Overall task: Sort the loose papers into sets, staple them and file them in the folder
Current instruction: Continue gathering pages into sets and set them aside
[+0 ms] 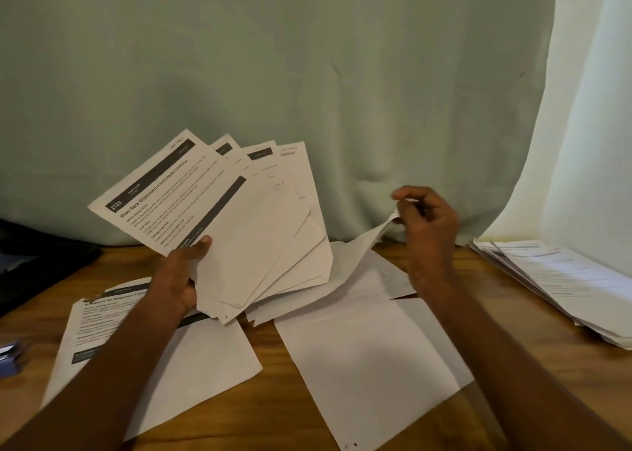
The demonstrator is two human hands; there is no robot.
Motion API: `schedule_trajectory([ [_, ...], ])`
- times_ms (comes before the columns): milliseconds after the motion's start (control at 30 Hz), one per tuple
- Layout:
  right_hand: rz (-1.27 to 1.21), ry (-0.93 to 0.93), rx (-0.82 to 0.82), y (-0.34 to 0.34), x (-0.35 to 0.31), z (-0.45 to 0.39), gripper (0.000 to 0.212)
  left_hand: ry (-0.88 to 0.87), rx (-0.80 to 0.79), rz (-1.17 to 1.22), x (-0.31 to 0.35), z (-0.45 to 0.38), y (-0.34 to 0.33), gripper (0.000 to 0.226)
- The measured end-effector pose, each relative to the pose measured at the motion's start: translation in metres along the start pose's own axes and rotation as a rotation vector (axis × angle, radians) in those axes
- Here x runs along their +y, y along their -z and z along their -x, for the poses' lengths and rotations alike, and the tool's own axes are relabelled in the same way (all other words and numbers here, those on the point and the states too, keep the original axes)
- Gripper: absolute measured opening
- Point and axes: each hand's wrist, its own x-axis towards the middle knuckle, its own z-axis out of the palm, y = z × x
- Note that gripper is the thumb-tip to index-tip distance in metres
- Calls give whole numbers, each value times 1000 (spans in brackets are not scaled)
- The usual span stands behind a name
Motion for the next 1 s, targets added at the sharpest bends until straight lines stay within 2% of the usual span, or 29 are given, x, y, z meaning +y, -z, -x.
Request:
schedule_trajectory([
  [133, 79, 108, -466, -27, -16, 29, 35, 15, -18, -1, -2, 2, -3, 32],
  [200, 196, 221, -594, -32, -17, 35, 39, 10, -19, -5, -4, 3, -3, 31],
  [267, 319, 353, -649, -29, -13, 34, 43, 13, 1, 4, -4, 3, -3, 31],
  [433, 748, 364, -804, -10, 15, 20, 52, 12, 28, -19, -6, 0, -5, 35],
  [567, 851, 176, -755, -3, 38, 10, 20, 26, 69, -20, -5, -1, -6, 48],
  [633, 918, 55, -773, -1, 48, 10, 13, 15, 118, -4, -3, 1, -4, 50],
  [767, 1086, -57, -1045, 3, 61, 24, 81, -36, 239, 38, 2, -5, 4, 56],
  [800, 1105, -99, -1109, 3, 62, 30, 92, -38, 255, 46, 3, -5, 6, 56],
  [867, 1094, -199, -1223, 1, 61, 38, 100, -27, 277, 53, 2, -6, 8, 57],
  [1000, 896, -261, -1396, -11, 47, 41, 98, -19, 296, 48, 1, -5, 4, 58],
])
